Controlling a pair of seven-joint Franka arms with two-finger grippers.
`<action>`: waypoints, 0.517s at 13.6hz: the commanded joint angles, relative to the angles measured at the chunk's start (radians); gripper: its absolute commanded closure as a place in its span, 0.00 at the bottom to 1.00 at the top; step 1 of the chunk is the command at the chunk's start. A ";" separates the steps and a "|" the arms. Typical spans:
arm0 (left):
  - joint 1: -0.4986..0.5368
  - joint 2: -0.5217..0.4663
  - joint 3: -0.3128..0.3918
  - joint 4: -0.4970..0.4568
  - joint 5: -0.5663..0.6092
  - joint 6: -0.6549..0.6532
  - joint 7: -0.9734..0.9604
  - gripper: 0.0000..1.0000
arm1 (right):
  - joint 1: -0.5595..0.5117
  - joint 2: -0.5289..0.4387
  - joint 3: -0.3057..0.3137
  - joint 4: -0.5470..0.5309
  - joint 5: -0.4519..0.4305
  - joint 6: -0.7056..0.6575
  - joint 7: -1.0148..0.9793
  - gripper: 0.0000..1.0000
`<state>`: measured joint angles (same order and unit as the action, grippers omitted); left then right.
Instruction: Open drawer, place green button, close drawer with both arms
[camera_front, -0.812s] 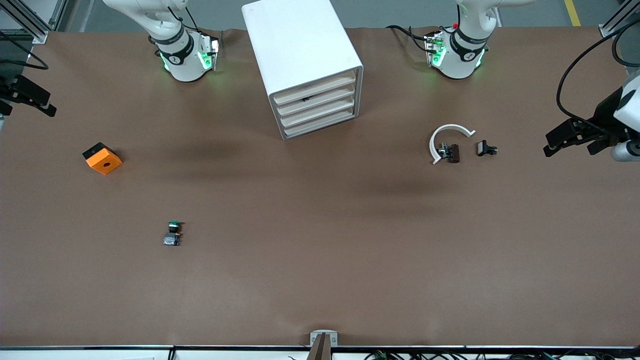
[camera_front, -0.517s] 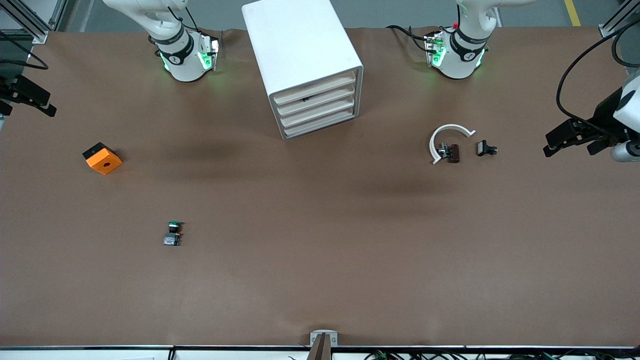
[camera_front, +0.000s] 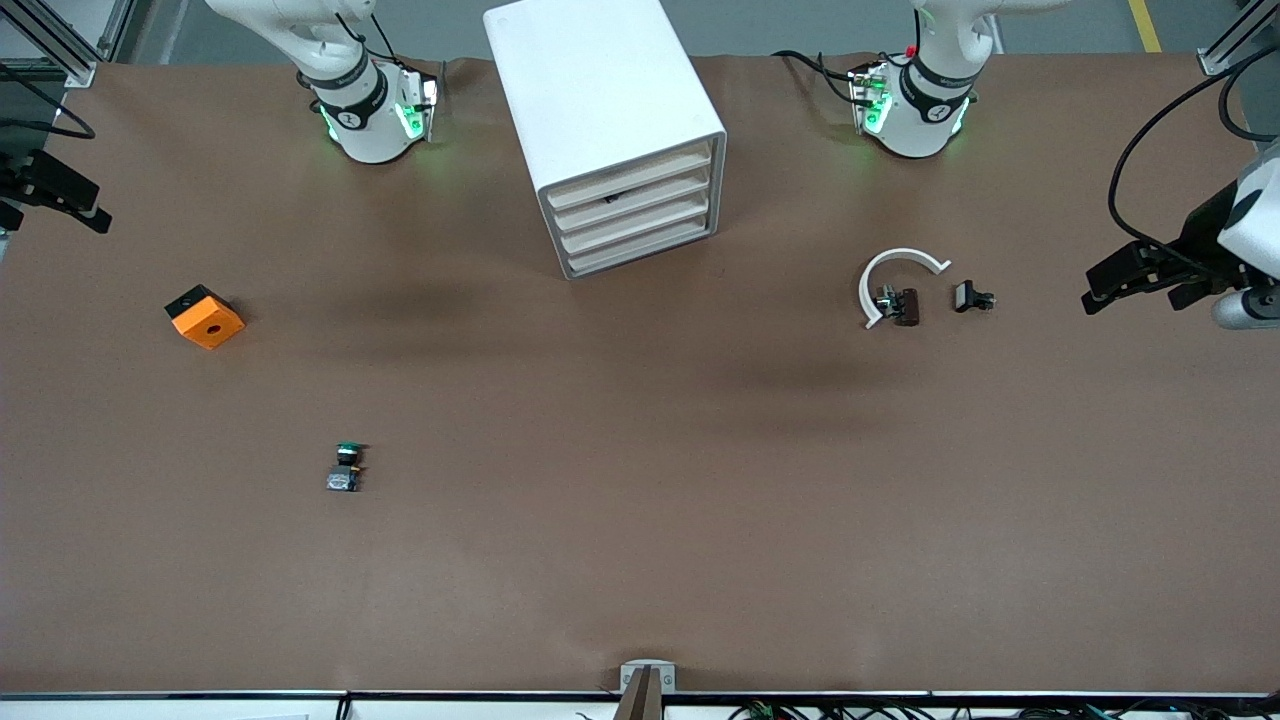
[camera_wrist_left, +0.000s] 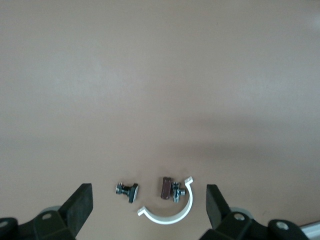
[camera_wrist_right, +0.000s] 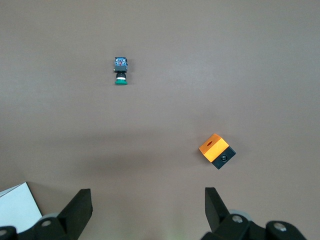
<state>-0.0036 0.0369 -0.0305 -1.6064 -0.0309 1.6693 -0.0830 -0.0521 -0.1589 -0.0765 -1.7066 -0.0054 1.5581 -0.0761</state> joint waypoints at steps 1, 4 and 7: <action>0.005 0.040 -0.009 0.003 0.017 -0.030 -0.018 0.00 | -0.020 0.047 0.009 0.022 -0.013 -0.012 -0.002 0.00; 0.002 0.101 -0.009 0.002 0.012 -0.030 -0.018 0.00 | -0.015 0.062 0.009 0.047 -0.028 -0.003 -0.024 0.00; -0.001 0.164 -0.009 0.005 0.006 -0.016 -0.020 0.00 | -0.024 0.189 0.009 0.048 -0.036 0.026 -0.019 0.00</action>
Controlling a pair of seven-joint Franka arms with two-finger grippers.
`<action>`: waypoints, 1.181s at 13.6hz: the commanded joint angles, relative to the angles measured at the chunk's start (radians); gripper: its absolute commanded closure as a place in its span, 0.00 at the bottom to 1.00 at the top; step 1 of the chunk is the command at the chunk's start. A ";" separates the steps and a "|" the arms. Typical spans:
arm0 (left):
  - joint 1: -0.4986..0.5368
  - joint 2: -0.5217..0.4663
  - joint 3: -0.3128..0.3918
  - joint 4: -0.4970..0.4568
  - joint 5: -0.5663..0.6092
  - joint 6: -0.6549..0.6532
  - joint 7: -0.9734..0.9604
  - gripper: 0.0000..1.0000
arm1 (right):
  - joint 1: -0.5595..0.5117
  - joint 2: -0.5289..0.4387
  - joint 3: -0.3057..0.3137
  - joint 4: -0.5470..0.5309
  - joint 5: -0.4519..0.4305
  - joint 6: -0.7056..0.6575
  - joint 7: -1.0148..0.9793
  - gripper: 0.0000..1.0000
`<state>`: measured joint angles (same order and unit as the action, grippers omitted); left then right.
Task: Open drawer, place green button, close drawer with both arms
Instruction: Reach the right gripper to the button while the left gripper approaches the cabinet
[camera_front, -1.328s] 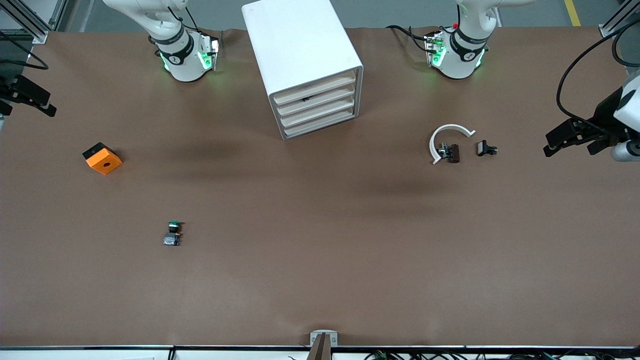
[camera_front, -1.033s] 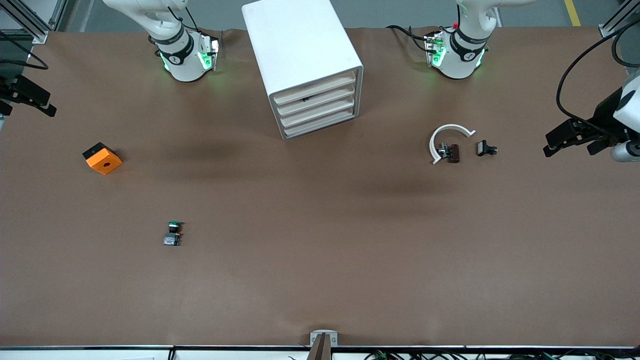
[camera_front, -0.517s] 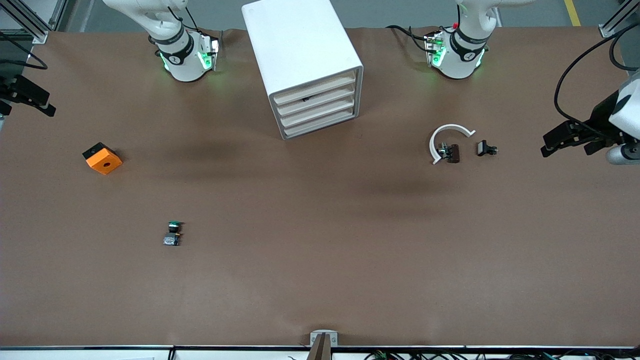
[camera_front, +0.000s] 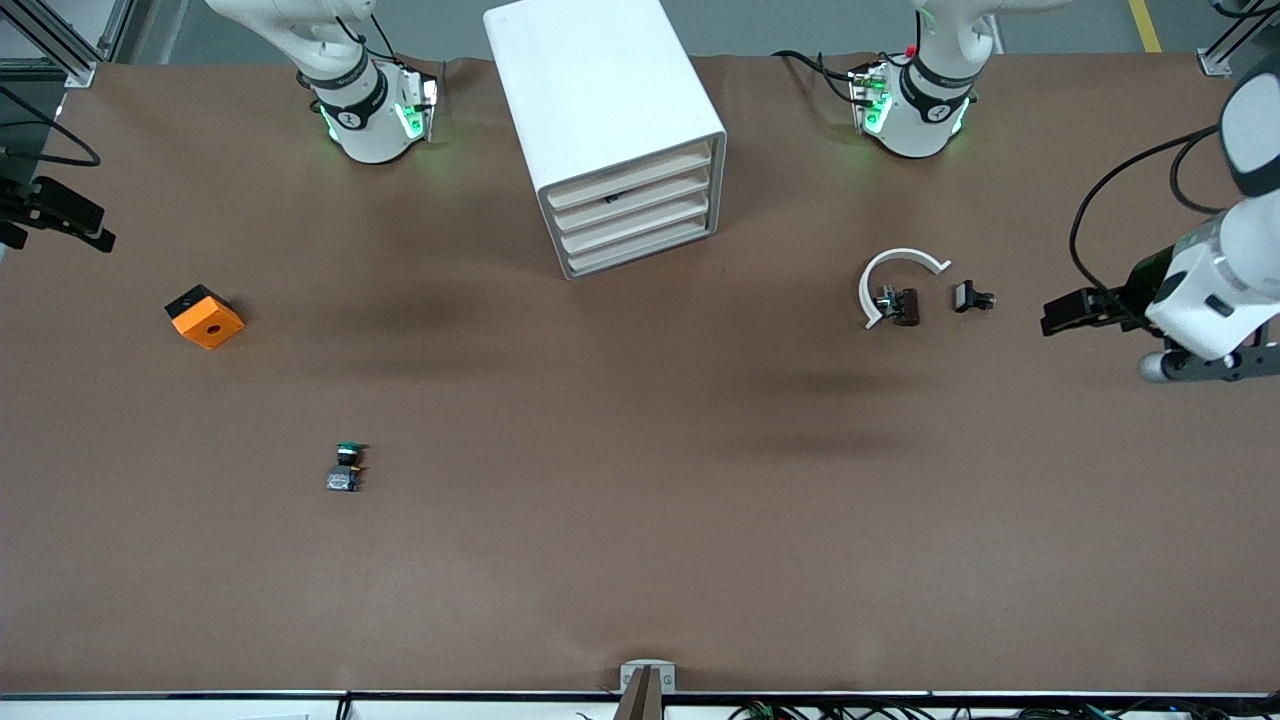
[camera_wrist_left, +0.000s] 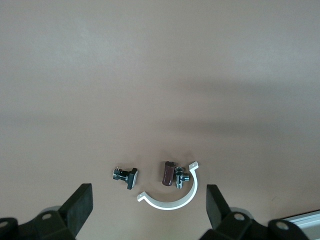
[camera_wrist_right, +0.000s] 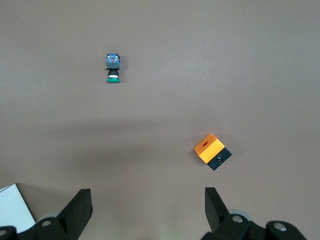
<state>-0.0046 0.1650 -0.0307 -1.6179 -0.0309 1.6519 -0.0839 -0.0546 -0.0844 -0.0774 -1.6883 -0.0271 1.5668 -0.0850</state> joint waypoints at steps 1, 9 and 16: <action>0.000 0.051 -0.011 0.016 0.003 0.009 -0.019 0.00 | -0.031 0.158 0.007 0.047 0.002 0.024 -0.022 0.00; -0.070 0.178 -0.017 0.026 -0.070 0.120 -0.259 0.00 | -0.045 0.202 0.008 0.056 0.015 0.125 -0.013 0.00; -0.141 0.237 -0.021 0.050 -0.107 0.124 -0.581 0.00 | 0.030 0.347 0.015 0.030 0.081 0.329 0.175 0.00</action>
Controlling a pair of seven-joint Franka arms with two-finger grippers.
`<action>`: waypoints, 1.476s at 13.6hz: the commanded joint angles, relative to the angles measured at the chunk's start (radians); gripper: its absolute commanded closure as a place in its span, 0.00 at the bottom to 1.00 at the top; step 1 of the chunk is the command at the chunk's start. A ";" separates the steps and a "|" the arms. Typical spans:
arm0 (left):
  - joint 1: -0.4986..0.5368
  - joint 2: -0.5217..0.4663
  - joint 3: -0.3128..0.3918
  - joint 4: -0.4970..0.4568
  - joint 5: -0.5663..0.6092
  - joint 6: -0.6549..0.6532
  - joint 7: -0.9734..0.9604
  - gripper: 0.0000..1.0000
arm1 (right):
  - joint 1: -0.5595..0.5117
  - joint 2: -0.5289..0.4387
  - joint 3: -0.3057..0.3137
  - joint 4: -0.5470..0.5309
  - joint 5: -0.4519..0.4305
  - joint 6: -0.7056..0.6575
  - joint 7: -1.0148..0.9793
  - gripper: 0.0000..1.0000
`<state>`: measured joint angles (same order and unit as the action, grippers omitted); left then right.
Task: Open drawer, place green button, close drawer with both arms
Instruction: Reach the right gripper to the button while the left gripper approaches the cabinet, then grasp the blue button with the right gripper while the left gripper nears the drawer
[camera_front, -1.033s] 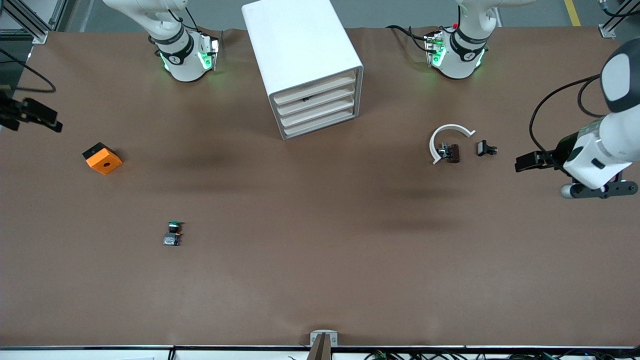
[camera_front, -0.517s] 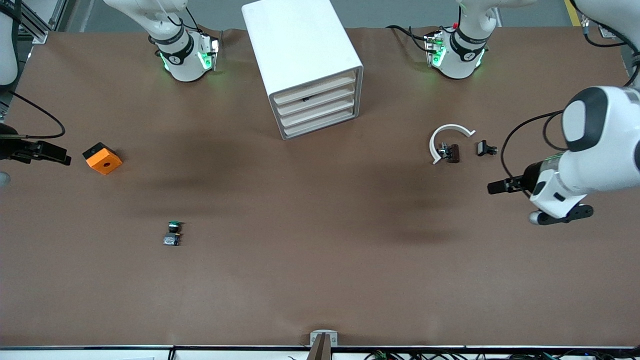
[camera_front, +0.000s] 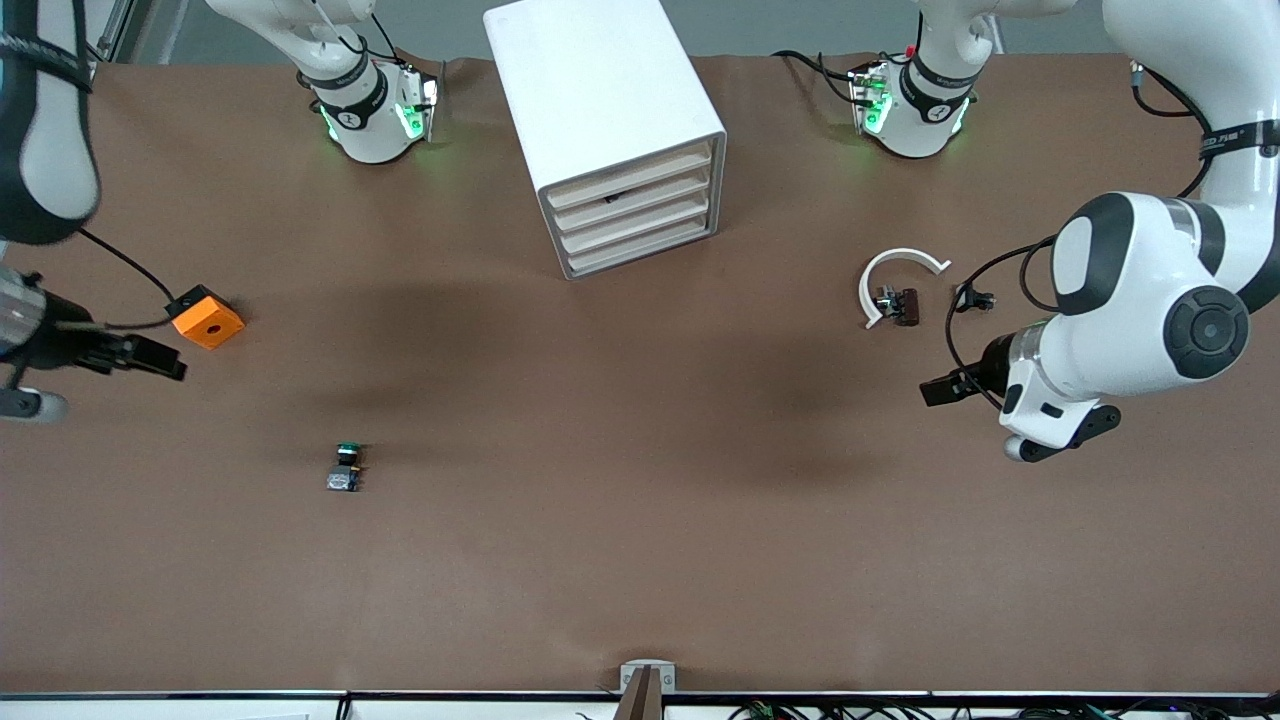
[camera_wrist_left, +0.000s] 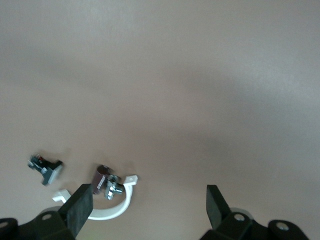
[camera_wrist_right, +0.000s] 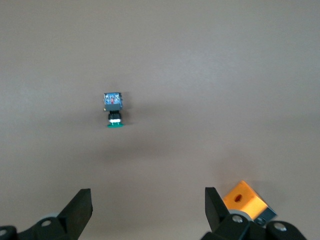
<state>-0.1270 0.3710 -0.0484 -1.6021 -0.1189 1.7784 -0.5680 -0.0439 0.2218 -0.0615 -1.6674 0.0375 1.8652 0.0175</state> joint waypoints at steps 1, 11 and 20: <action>-0.034 0.041 -0.004 0.048 -0.036 -0.008 -0.163 0.00 | 0.039 0.059 -0.003 0.009 0.015 0.057 0.096 0.00; -0.088 0.258 -0.022 0.165 -0.358 -0.209 -0.824 0.00 | 0.098 0.298 0.000 -0.153 0.016 0.557 0.173 0.00; -0.146 0.465 -0.024 0.192 -0.642 -0.408 -1.209 0.00 | 0.151 0.422 0.000 -0.147 0.016 0.726 0.197 0.00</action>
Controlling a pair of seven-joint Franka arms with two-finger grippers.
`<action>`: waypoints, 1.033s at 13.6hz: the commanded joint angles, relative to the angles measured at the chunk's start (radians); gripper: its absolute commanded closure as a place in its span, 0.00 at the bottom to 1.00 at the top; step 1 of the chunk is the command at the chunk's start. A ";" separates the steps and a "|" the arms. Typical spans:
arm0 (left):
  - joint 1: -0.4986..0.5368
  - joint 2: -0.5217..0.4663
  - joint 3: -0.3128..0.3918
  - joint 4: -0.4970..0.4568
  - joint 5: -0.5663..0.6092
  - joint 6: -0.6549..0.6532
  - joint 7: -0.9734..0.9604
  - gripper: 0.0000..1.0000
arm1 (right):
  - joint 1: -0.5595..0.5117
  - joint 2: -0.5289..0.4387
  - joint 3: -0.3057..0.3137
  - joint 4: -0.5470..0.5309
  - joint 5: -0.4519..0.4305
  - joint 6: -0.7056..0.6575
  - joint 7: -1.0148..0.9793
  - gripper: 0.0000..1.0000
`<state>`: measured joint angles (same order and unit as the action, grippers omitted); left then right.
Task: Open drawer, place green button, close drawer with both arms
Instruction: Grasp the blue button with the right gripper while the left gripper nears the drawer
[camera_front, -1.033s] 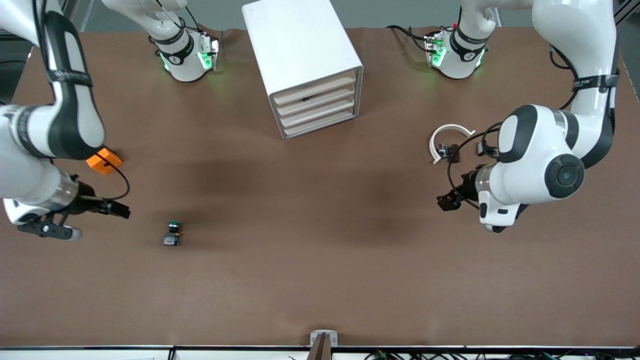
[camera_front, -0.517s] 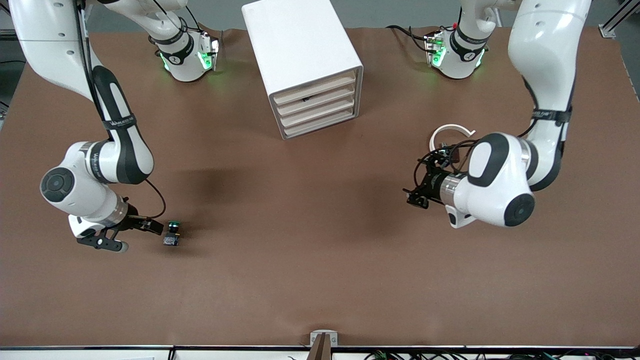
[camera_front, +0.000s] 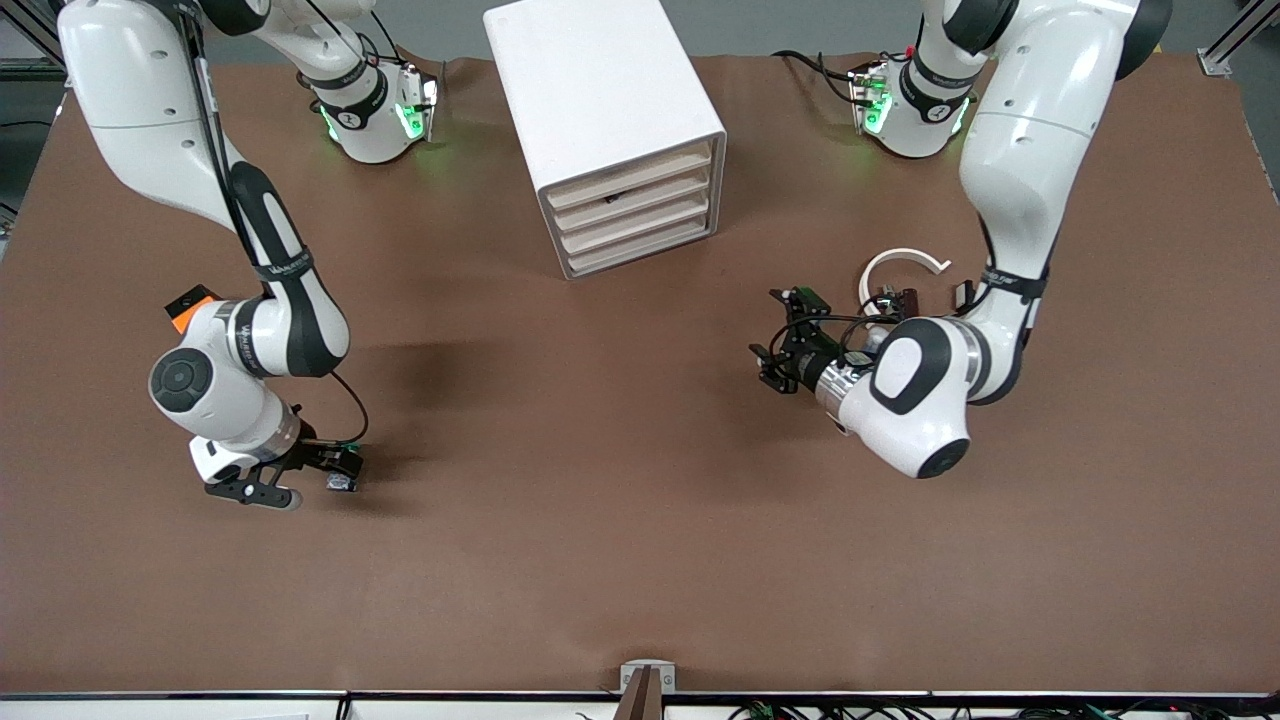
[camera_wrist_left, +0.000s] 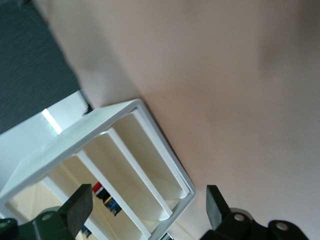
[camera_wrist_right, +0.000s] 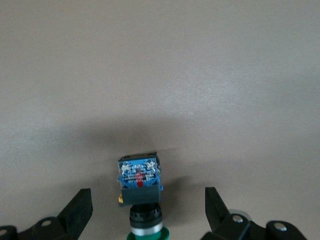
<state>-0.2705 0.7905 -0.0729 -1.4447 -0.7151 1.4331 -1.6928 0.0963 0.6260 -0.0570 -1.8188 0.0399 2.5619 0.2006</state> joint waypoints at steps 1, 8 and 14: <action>-0.003 0.064 0.001 0.035 -0.078 -0.088 -0.132 0.00 | 0.013 0.030 -0.004 0.006 0.014 0.041 0.014 0.00; -0.065 0.156 -0.013 0.030 -0.207 -0.166 -0.275 0.00 | 0.013 0.047 -0.004 0.018 0.014 0.043 0.014 0.00; -0.167 0.197 -0.013 0.024 -0.196 -0.177 -0.337 0.13 | 0.013 0.077 -0.004 0.044 0.014 0.043 0.014 0.00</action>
<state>-0.4152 0.9679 -0.0870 -1.4410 -0.9027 1.2771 -2.0074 0.1016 0.6773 -0.0571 -1.8075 0.0399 2.6008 0.2054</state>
